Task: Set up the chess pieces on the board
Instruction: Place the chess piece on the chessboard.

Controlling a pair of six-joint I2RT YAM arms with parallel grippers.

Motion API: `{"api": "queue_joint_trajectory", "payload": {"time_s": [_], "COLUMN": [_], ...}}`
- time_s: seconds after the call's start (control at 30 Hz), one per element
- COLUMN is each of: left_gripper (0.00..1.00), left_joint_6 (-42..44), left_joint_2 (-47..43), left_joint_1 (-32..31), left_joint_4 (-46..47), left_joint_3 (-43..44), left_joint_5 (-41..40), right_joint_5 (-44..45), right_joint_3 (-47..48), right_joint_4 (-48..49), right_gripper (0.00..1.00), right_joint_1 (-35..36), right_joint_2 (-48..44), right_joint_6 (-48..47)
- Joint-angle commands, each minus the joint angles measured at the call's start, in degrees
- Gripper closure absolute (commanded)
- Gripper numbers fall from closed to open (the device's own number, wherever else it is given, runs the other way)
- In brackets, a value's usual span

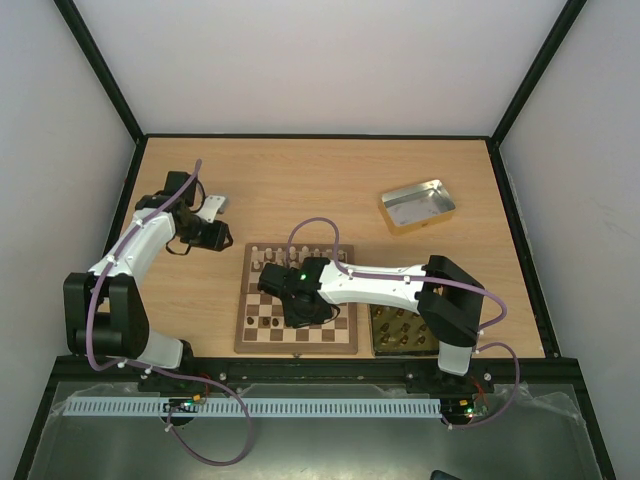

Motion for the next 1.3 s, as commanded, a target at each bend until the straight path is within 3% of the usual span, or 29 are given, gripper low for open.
{"api": "queue_joint_trajectory", "payload": {"time_s": [0.0, 0.73, 0.9, 1.27], "left_gripper": [0.57, 0.57, 0.57, 0.57], "left_joint_6": [0.2, 0.3, 0.2, 0.2], "left_joint_2": [-0.8, -0.9, -0.8, -0.8], "left_joint_1": [-0.4, -0.7, -0.7, -0.7], "left_joint_4": [0.2, 0.3, 0.4, 0.3], "left_joint_3": [-0.6, -1.0, -1.0, -1.0], "left_joint_5": [0.9, 0.9, 1.0, 0.9], "right_joint_5": [0.8, 1.2, 1.4, 2.4], "right_joint_3": [0.0, 2.4, 2.6, 3.9], "right_joint_4": [-1.9, -2.4, -2.4, -2.6], "right_gripper": [0.76, 0.76, 0.68, 0.68], "right_joint_1": [-0.2, -0.8, -1.0, -3.6], "right_joint_2": [0.7, 3.1, 3.2, 3.5], "right_joint_6": [0.0, -1.8, -2.1, -2.8]}}
